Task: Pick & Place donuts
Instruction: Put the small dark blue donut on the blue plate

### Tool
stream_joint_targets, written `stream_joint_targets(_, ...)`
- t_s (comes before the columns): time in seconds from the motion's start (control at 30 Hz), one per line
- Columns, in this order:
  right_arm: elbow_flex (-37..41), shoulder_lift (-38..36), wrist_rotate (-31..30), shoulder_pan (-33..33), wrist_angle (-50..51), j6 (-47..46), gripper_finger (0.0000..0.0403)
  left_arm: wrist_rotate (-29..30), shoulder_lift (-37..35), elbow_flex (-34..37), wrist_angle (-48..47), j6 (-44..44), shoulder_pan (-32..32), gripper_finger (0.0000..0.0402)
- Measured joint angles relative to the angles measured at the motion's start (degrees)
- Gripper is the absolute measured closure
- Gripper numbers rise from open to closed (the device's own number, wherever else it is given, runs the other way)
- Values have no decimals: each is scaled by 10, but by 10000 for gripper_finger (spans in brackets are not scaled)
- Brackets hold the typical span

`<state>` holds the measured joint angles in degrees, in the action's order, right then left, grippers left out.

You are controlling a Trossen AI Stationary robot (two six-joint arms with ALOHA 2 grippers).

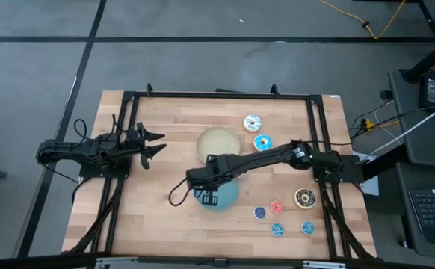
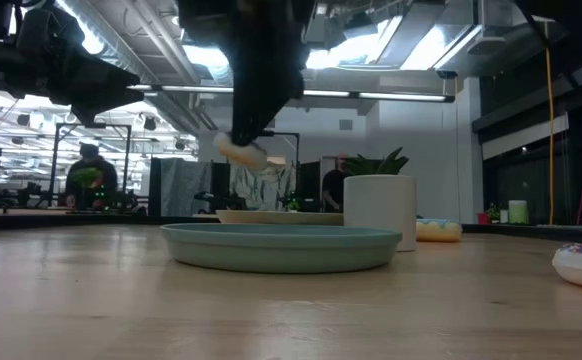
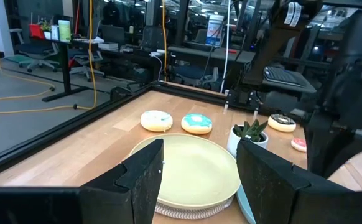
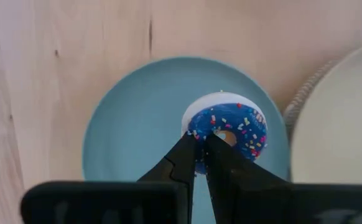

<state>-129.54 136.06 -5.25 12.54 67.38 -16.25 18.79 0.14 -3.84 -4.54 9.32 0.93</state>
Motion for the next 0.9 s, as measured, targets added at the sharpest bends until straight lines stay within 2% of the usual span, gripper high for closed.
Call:
stream_joint_targets(0.47, 0, 50, 22, 0, -23, 1, 368, 0, 0, 0, 0, 0, 0, 205)
stream_joint_targets(0.9, 0, 62, 25, 1, -65, 12, 368, 0, 0, 0, 0, 0, 0, 205)
